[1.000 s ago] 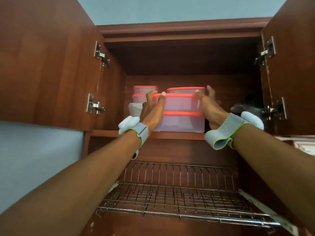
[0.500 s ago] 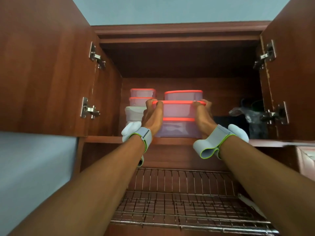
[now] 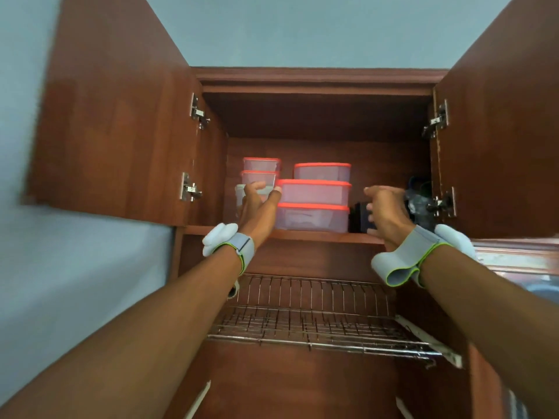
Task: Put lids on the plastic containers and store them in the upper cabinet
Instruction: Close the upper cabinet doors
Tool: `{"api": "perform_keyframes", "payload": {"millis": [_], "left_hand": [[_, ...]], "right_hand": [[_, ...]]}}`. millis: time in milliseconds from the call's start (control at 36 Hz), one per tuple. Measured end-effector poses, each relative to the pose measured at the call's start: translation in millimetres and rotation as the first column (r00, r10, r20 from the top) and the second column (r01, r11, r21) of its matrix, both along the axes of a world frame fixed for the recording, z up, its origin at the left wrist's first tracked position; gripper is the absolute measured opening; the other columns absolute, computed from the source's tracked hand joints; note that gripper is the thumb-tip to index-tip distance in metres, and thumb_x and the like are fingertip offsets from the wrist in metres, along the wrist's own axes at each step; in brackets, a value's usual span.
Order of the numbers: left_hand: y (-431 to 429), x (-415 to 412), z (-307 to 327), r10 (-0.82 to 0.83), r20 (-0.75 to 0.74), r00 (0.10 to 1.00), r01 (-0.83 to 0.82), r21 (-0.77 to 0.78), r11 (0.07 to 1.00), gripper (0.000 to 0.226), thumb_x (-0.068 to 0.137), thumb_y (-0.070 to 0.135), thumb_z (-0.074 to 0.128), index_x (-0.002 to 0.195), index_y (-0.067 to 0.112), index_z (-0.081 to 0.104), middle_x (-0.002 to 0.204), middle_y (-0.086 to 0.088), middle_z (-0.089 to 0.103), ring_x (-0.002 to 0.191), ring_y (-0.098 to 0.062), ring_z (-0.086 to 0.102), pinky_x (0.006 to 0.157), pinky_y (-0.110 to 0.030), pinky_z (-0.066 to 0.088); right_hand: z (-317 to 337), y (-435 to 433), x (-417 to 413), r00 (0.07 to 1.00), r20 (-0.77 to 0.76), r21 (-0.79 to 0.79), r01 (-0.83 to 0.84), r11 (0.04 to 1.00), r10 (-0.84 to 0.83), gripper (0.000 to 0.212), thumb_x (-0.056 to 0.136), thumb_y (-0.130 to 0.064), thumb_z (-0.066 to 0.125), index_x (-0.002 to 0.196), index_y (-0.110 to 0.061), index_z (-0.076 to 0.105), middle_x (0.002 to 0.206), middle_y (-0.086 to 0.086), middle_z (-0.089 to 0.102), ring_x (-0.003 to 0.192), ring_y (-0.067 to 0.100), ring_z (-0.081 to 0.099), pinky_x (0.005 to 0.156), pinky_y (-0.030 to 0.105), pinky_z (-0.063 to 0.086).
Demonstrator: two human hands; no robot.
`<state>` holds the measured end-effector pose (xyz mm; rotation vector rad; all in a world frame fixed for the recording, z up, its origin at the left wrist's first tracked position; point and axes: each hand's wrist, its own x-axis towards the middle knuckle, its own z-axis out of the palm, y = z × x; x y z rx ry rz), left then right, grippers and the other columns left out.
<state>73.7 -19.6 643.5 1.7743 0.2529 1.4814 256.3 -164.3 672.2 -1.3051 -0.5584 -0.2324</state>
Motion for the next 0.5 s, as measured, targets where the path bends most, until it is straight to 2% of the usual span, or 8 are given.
{"api": "perform_keyframes", "payload": {"millis": [56, 167, 306, 362, 389, 445, 473, 501], "left_hand": [[-16.9, -21.4, -5.7, 0.004, -0.023, 1.0, -0.004, 0.005, 1.0, 0.052, 0.085, 0.047, 0.054, 0.13, 0.023, 0.045, 0.132, -0.012, 0.054, 0.12, -0.033, 0.053, 0.105, -0.048, 0.043], [-56.3, -57.7, -18.0, -0.005, -0.025, 1.0, 0.004, -0.046, 0.999, 0.041, 0.09, 0.039, 0.057, 0.128, 0.024, 0.05, 0.112, 0.001, 0.054, 0.115, -0.027, 0.057, 0.101, -0.049, 0.048], [-97.3, -92.7, -30.9, 0.019, -0.019, 1.0, -0.019, -0.022, 1.0, 0.04, 0.088, 0.029, 0.061, 0.126, 0.021, 0.053, 0.092, 0.009, 0.054, 0.113, -0.027, 0.058, 0.101, -0.044, 0.047], [-111.0, -112.6, -30.8, 0.137, -0.016, 0.99, -0.135, 0.084, 0.987, 0.044, 0.081, 0.026, 0.063, 0.124, 0.021, 0.054, 0.102, 0.004, 0.058, 0.117, -0.031, 0.052, 0.103, -0.04, 0.042], [-114.5, -123.6, -29.2, 0.284, 0.013, 0.959, -0.281, 0.189, 0.941, 0.046, 0.078, 0.024, 0.064, 0.122, 0.021, 0.055, 0.112, -0.002, 0.056, 0.118, -0.032, 0.048, 0.102, -0.039, 0.04], [-113.9, -149.8, -22.2, 0.603, 0.191, 0.774, -0.623, 0.401, 0.672, 0.051, 0.068, 0.022, 0.068, 0.118, 0.024, 0.057, 0.124, -0.007, 0.05, 0.114, -0.032, 0.045, 0.091, -0.04, 0.042], [-110.4, -160.5, -17.3, 0.677, 0.285, 0.678, -0.719, 0.447, 0.532, 0.053, 0.065, 0.022, 0.067, 0.117, 0.026, 0.057, 0.126, -0.006, 0.049, 0.112, -0.03, 0.046, 0.086, -0.04, 0.044], [-109.3, -175.3, -9.5, 0.706, 0.348, 0.617, -0.769, 0.456, 0.448, 0.055, 0.063, 0.023, 0.065, 0.117, 0.028, 0.055, 0.128, -0.005, 0.048, 0.114, -0.029, 0.046, 0.083, -0.041, 0.045]], "right_hand": [[-8.0, -27.4, -36.6, 1.0, -0.008, -0.013, -0.024, 1.0, 0.023, 0.08, 0.04, -0.06, 0.051, 0.115, -0.03, 0.054, 0.113, 0.001, 0.062, 0.103, 0.026, 0.059, 0.091, 0.049, 0.051], [-22.4, -74.7, -88.2, 0.999, -0.019, -0.013, -0.05, 0.999, 0.049, 0.068, 0.056, -0.045, 0.056, 0.121, -0.028, 0.053, 0.119, 0.006, 0.06, 0.108, 0.031, 0.058, 0.073, 0.047, 0.057], [-41.0, -117.9, -117.6, 0.999, 0.017, -0.045, -0.035, 0.998, 0.036, 0.062, 0.061, -0.041, 0.057, 0.121, -0.031, 0.051, 0.115, 0.002, 0.062, 0.104, 0.026, 0.06, 0.079, 0.043, 0.057], [-42.0, -139.3, -124.9, 0.998, 0.065, -0.023, -0.016, 1.0, 0.017, 0.058, 0.057, -0.038, 0.061, 0.114, -0.034, 0.053, 0.105, 0.002, 0.064, 0.09, 0.024, 0.061, 0.08, 0.041, 0.055], [-41.5, -150.5, -126.7, 0.994, 0.105, 0.0, 0.006, 1.0, -0.006, 0.051, 0.056, -0.036, 0.063, 0.106, -0.037, 0.054, 0.098, 0.003, 0.065, 0.083, 0.023, 0.06, 0.078, 0.041, 0.053], [-37.3, -176.5, -136.0, 0.974, 0.205, 0.039, 0.092, 0.995, -0.098, 0.031, 0.064, -0.032, 0.061, 0.091, -0.045, 0.053, 0.093, 0.001, 0.068, 0.083, 0.022, 0.065, 0.078, 0.042, 0.054], [-34.2, -187.9, -136.4, 0.951, 0.262, 0.052, 0.16, 0.986, -0.168, 0.026, 0.069, -0.031, 0.059, 0.087, -0.048, 0.052, 0.093, -0.001, 0.068, 0.087, 0.022, 0.067, 0.081, 0.043, 0.056], [-29.0, -200.6, -139.2, 0.916, 0.313, 0.1, 0.231, 0.968, -0.251, 0.024, 0.072, -0.03, 0.057, 0.084, -0.051, 0.052, 0.092, -0.004, 0.068, 0.09, 0.023, 0.067, 0.083, 0.045, 0.056]]}}
